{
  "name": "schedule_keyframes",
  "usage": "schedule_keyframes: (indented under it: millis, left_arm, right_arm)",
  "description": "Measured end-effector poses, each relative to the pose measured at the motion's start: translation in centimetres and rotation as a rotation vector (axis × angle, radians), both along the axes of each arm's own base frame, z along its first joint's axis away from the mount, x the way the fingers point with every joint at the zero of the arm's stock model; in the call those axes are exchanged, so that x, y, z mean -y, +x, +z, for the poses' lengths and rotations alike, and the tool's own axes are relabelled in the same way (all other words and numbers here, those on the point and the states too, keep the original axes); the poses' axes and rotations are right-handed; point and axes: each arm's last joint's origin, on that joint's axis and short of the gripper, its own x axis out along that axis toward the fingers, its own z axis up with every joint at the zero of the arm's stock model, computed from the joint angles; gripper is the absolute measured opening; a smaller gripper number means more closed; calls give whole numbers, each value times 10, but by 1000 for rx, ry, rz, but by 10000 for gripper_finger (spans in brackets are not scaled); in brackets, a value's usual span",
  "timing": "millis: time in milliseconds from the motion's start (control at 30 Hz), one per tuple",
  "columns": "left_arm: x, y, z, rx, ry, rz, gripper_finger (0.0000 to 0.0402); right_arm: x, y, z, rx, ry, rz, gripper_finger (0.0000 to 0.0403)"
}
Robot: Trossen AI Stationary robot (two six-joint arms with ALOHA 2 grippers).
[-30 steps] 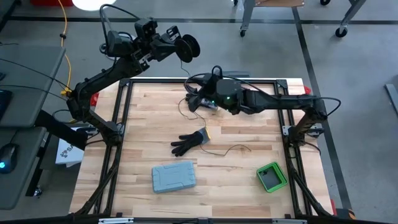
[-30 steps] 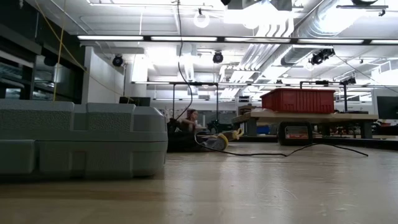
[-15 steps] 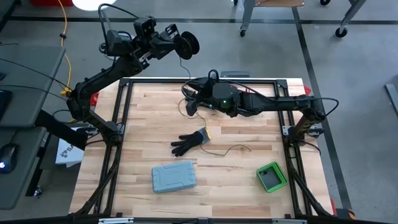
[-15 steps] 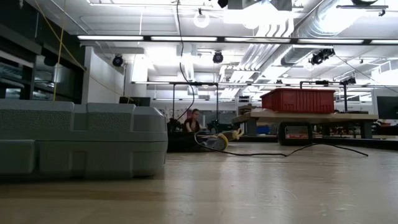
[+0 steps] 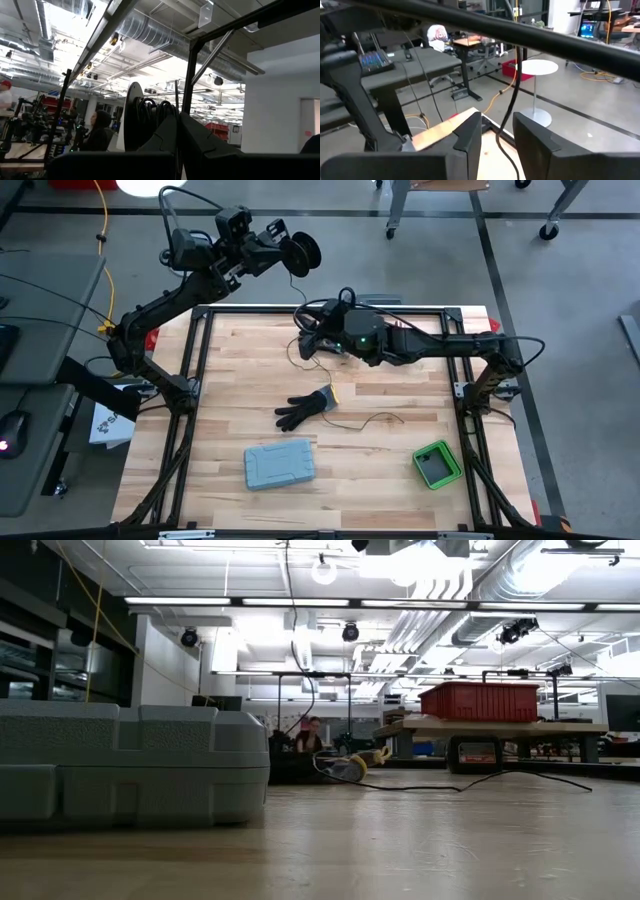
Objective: Coil cords
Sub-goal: Coil the black wire cable onto the black spool
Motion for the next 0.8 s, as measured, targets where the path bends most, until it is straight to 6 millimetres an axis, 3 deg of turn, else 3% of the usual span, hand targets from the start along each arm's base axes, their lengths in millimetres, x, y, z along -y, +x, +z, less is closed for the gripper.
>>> schedule_keyframes:
  millis: [167,600,667,800]
  left_arm:
    - [0,0,0,0,0,0,0]
    - [0,0,0,-2,1,-1,0]
    - [-1,-1,0,-2,1,2,0]
    - [-5,-3,0,-5,2,14,0]
  right_arm:
    - [0,0,0,-13,-26,5,100]
    - [-3,-1,2,-20,-52,-6,33]
    - [-5,-3,5,-14,-57,-1,9]
    - [-9,-10,14,21,-46,4,2]
